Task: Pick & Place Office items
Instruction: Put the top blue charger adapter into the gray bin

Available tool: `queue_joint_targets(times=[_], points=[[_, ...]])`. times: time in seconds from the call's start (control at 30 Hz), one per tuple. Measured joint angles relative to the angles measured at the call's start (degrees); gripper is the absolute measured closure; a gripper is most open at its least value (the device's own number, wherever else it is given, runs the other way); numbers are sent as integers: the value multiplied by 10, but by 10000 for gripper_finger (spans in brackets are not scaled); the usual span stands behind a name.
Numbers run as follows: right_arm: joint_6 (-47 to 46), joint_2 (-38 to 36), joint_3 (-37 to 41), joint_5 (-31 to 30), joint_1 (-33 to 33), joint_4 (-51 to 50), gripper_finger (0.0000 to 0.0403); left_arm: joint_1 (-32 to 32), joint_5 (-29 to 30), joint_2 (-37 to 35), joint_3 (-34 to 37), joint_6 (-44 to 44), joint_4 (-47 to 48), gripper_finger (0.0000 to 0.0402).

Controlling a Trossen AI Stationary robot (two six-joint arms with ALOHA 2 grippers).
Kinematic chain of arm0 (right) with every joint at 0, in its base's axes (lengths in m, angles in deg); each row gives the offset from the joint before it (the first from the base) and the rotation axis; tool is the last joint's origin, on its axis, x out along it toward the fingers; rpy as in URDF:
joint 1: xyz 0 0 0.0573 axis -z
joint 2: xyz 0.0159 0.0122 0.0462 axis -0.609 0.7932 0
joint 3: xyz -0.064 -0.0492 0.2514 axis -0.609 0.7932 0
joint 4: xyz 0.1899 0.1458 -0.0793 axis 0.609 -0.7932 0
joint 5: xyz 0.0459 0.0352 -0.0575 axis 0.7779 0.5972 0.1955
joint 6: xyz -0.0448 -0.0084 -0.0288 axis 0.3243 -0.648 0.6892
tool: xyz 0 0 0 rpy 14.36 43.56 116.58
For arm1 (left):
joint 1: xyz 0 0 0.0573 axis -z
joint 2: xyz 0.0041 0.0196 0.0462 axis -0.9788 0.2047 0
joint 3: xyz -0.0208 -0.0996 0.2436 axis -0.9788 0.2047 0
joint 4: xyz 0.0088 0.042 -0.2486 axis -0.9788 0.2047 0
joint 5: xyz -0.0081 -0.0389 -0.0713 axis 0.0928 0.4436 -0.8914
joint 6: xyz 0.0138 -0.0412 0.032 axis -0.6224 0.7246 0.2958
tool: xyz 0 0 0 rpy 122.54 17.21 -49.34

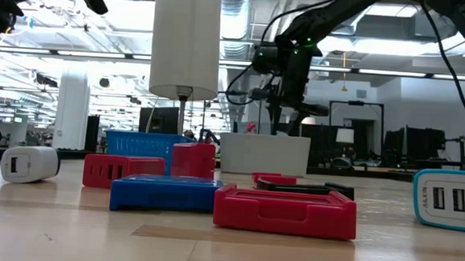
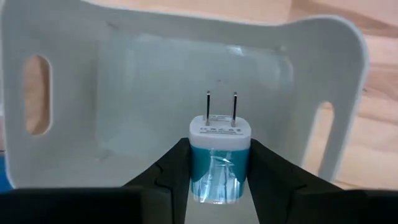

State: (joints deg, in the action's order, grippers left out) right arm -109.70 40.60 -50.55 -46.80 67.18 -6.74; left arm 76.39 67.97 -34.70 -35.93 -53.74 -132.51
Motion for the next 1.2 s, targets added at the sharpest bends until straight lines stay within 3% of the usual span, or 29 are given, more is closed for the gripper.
queue_joint_targets(times=[1.0, 1.2], points=[[2, 19, 0, 1, 21, 6, 280, 5, -16, 0, 0, 1, -1, 358], [5, 19, 0, 1, 13, 28, 259, 5, -16, 0, 0, 1, -1, 358]])
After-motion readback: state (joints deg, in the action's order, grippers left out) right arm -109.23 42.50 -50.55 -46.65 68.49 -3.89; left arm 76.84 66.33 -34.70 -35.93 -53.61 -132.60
